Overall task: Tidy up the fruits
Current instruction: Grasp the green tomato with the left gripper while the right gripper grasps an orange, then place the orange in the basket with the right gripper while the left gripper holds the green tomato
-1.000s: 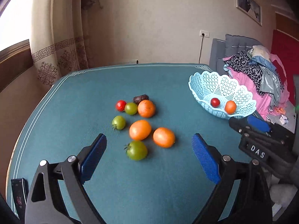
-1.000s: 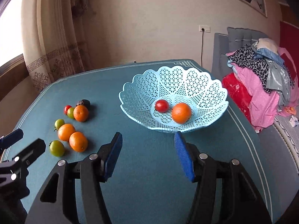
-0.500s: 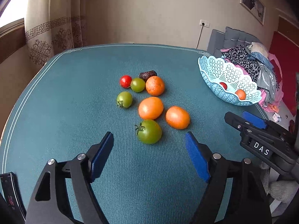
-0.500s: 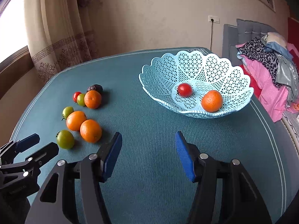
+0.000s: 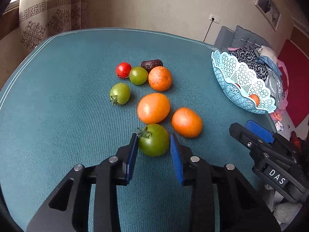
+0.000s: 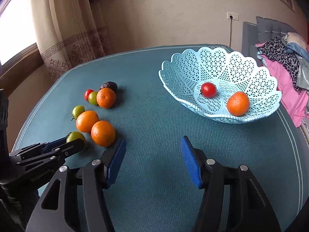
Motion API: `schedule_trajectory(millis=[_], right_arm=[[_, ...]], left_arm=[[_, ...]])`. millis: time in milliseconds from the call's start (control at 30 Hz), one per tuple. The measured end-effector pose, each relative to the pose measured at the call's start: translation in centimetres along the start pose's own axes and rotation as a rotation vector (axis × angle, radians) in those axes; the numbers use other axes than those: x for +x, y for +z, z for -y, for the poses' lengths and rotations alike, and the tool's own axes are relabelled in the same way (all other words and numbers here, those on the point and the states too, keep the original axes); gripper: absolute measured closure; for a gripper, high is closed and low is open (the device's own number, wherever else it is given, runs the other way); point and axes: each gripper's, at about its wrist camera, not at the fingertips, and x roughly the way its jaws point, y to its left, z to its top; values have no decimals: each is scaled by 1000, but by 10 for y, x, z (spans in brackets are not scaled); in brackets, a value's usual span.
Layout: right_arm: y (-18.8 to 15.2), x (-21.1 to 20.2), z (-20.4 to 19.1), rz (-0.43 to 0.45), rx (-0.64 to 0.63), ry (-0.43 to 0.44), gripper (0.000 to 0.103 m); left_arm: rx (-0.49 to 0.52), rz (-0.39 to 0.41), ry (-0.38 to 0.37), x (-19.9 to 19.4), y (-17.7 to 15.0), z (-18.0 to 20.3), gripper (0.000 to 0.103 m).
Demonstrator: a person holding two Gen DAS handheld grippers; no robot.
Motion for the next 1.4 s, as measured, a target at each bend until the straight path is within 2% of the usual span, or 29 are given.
schedule_trajectory(millis=[100,267,500,667,867,1033,1400], right_arm=[[-1,2,-8,-7,-18,24,44],[4,10,-30,-24,-69,82,44],[7,25,-56,-49,-135,101,44],[5,37,-66,-82,-155,106,47],[5,52,-75,-117,-174,89,64],[4,54,-81,-106,-198,70,65],[4,33,-65,-70,-148,98,65]], left_arm=[[-23,33,9,-11,-2,-8,69],[-23,117,158,-29,-3,-15,69],[-47,179,271,-40,-1,-25,69],[-49,196,278,-43,-2,-26,69],[-70,197,272,-45,-3,-33,69],[-66,195,257,-44,-4,-33,69],[-63,186,255,-40,-5,-34,69]])
